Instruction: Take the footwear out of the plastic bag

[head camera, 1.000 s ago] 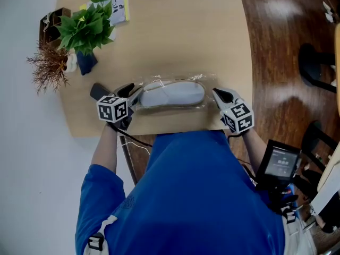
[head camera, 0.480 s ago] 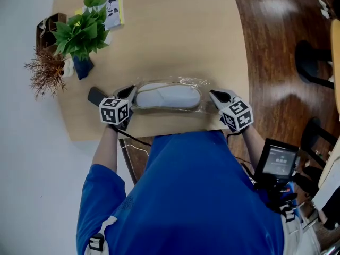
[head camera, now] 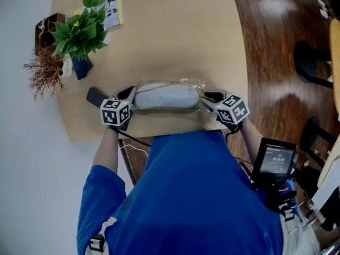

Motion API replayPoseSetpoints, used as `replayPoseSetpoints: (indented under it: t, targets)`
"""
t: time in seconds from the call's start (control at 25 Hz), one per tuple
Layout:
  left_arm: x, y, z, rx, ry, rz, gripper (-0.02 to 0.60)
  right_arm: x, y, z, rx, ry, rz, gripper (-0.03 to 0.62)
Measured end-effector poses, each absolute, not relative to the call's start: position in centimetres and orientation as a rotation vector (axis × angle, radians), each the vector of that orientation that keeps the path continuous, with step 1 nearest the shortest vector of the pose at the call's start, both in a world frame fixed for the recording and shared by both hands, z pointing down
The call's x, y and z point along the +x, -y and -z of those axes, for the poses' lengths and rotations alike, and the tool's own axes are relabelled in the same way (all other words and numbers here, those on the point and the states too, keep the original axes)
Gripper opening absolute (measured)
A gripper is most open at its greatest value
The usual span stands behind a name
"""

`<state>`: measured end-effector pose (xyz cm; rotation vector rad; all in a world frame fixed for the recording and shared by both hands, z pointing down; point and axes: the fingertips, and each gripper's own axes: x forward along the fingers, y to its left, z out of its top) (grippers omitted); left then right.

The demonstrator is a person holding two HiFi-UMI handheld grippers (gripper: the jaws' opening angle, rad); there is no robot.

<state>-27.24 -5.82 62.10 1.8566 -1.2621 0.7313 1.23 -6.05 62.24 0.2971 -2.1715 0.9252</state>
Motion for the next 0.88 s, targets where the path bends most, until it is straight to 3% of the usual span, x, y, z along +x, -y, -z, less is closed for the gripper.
replayPoseSetpoints:
  t: [0.56,0.88]
  targets:
    - [-27.5,5.8,-62.5,1.85,1.249,-0.726,0.011,0.9,7.0,-61.3,0.263,2.129,-1.416,0.124]
    - [-27.7,5.8,-63.0,1.841,1.24,-0.731,0.011,-0.1,6.8,-62.2,0.222,2.083,-1.456,0.13]
